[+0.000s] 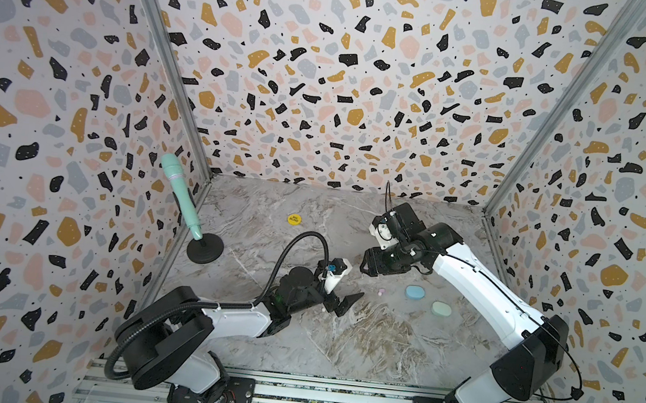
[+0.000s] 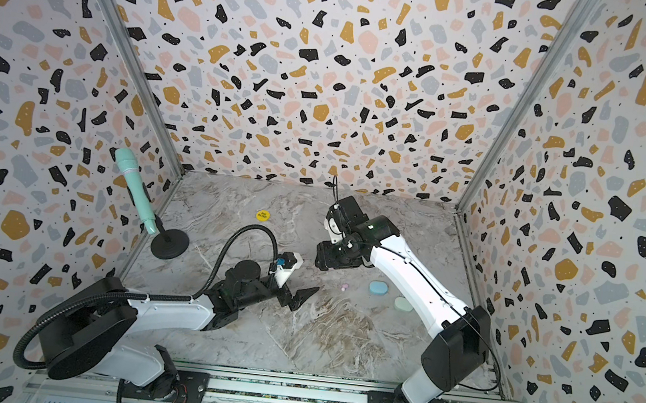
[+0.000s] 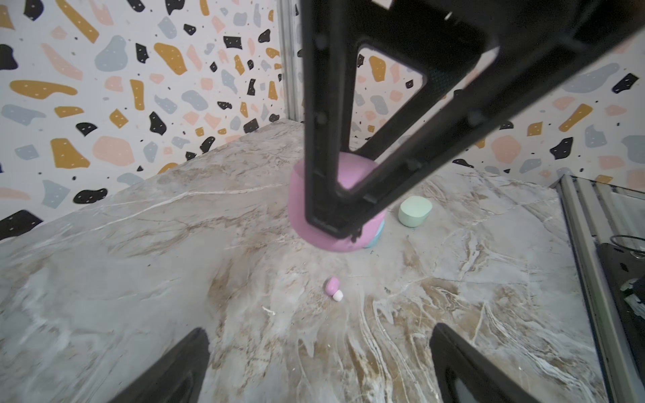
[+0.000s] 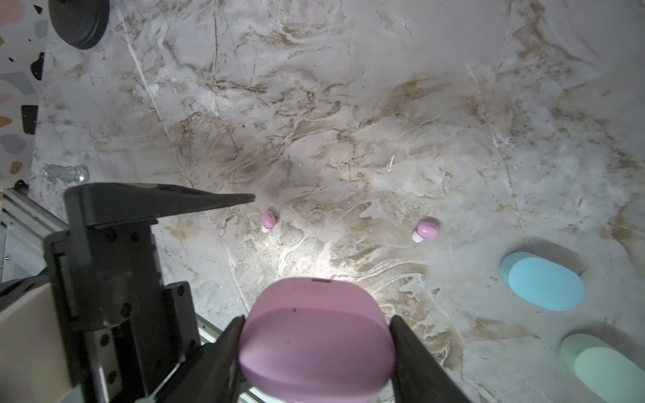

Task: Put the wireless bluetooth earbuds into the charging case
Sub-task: 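Lift the pink case toward the left gripper while the left reaches to meet it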

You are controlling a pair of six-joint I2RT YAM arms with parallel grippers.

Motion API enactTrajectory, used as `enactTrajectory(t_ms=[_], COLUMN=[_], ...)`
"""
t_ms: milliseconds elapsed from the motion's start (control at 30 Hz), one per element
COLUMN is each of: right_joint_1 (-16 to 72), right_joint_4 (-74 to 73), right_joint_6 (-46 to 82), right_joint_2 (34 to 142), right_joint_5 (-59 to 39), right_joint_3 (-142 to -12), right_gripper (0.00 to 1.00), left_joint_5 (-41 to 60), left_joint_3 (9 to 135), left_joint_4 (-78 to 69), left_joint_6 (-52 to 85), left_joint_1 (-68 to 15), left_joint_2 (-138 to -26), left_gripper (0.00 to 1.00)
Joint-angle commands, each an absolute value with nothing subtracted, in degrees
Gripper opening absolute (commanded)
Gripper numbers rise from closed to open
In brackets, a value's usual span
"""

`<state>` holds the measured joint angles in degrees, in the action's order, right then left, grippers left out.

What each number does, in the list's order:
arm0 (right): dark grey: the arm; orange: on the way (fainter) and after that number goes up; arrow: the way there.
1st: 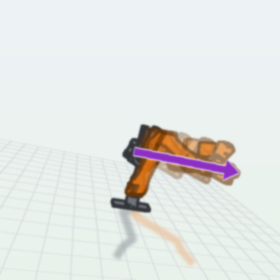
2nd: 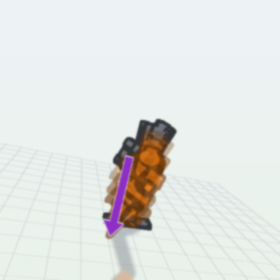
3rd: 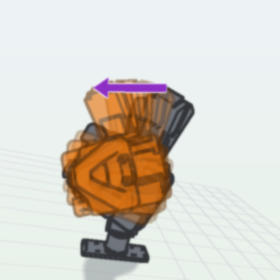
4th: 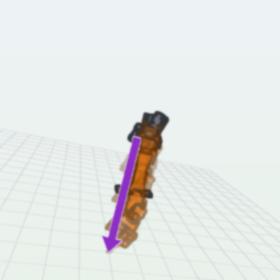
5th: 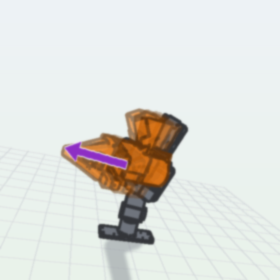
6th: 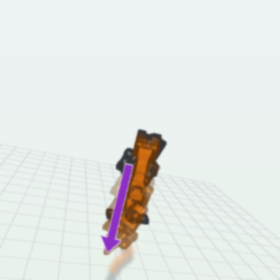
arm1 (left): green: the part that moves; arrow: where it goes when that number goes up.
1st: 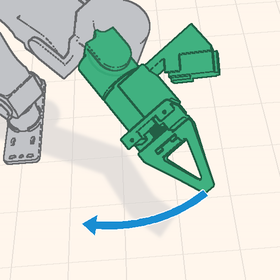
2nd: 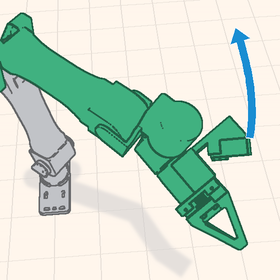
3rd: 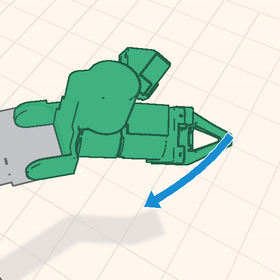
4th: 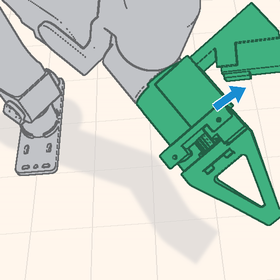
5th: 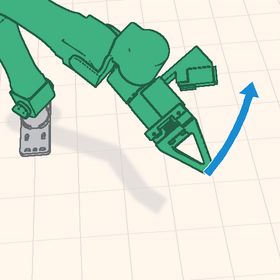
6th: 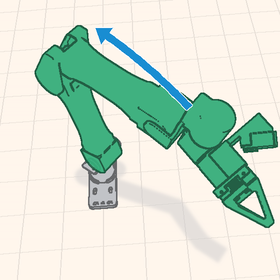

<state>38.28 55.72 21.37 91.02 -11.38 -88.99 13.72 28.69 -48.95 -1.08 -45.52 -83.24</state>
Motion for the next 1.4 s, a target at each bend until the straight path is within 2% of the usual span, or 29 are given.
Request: enactTrajectory(t_ms=[0, 533, 833, 1033, 1367], right_joint_1=[38.9, 40.8, 40.9, 41.0, 41.0], right_joint_4=[55.8, 54.8, 55.0, 55.0, 54.3], right_joint_6=[23.7, 24.6, 25.0, 25.2, 25.8], right_joint_2=[88.6, 88.6, 87.9, 87.4, 86.8], right_joint_5=[-13.3, -13.0, -12.9, -12.8, -13.5], right_joint_3=[-88.1, -89.5, -90.2, -89.8, -89.6], right_gripper=[0.45, 0.45, 0.45, 0.45, 0.45], left_joint_5=[18.4, 24.3, 24.1, 24.3, 25.0], left_joint_3=[31.4, 36.2, 36.1, 36.1, 35.1], left_joint_4=[-56.1, -54.2, -53.5, -53.8, -55.1], left_joint_6=[-2.3, -1.2, -1.9, -2.0, -1.7], left_joint_1=[-45.9, -45.9, -46.0, -45.9, -46.0], left_joint_2=[-84.0, -87.5, -87.3, -86.9, -86.2], left_gripper=[0.99, 0.77, 0.7, 0.62, 0.56])
